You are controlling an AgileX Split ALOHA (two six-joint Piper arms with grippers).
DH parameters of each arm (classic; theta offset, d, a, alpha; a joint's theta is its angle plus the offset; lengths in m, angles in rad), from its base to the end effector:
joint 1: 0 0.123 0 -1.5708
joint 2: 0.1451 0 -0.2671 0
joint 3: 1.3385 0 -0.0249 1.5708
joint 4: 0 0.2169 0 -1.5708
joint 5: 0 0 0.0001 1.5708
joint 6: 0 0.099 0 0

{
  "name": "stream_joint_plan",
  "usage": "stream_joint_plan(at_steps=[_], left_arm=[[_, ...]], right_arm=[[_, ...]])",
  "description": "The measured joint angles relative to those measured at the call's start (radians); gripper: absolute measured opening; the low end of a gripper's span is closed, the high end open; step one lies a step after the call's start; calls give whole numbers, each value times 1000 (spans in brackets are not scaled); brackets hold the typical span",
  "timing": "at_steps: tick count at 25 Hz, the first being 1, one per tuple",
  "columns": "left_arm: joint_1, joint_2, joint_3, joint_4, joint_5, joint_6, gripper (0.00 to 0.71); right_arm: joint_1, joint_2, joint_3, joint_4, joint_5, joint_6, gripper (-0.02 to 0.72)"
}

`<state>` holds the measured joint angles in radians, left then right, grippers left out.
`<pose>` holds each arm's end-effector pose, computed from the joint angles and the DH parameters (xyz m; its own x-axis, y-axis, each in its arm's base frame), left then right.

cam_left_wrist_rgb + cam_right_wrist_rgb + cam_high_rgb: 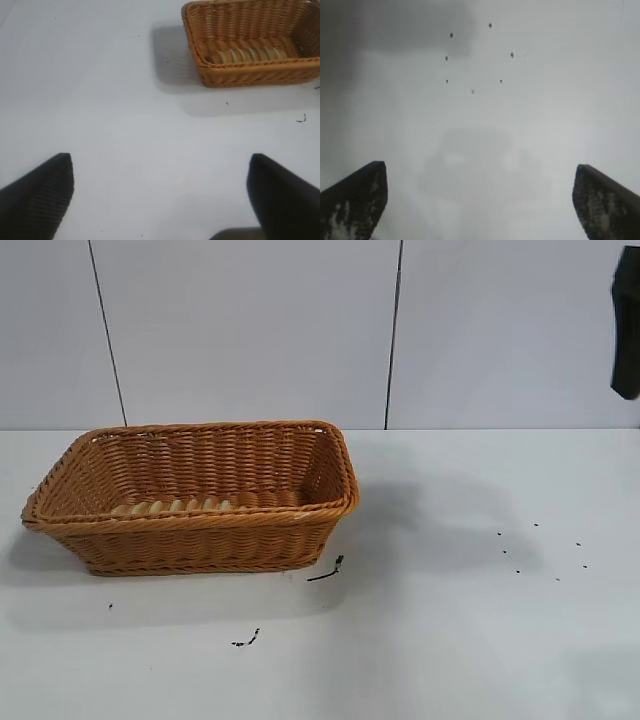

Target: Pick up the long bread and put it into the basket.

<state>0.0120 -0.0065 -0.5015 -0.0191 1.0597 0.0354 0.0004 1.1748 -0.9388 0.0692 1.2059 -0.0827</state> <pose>-0.0104 -0.0018 0.2577 -0.4476 0.0207 -0.8940 0.0146 0.9998 0.0158 0.1730 0.0065 0.2777 -0.9741 -0.0582 -0.2185 -0.0709 0.9962 0.0505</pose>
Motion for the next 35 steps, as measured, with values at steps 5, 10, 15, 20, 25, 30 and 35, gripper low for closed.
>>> stream_joint_plan(at_steps=[5, 10, 15, 20, 25, 30, 35], left_arm=[[0, 0, 0, 0, 0, 0, 693], [0, 0, 0, 0, 0, 0, 693], [0, 0, 0, 0, 0, 0, 693], [0, 0, 0, 0, 0, 0, 693], [0, 0, 0, 0, 0, 0, 693], [0, 8, 0, 0, 0, 0, 693], [0, 11, 0, 0, 0, 0, 693]], right_arm=[[0, -317, 228, -1, -51, 0, 690], [0, -649, 392, 7, -173, 0, 690], [0, -901, 433, 8, -185, 1, 690], [0, -1068, 435, 8, -184, 3, 690], [0, -1173, 436, 12, -182, 3, 690], [0, -1181, 436, 12, -182, 3, 690], [0, -1181, 436, 12, -182, 3, 690]])
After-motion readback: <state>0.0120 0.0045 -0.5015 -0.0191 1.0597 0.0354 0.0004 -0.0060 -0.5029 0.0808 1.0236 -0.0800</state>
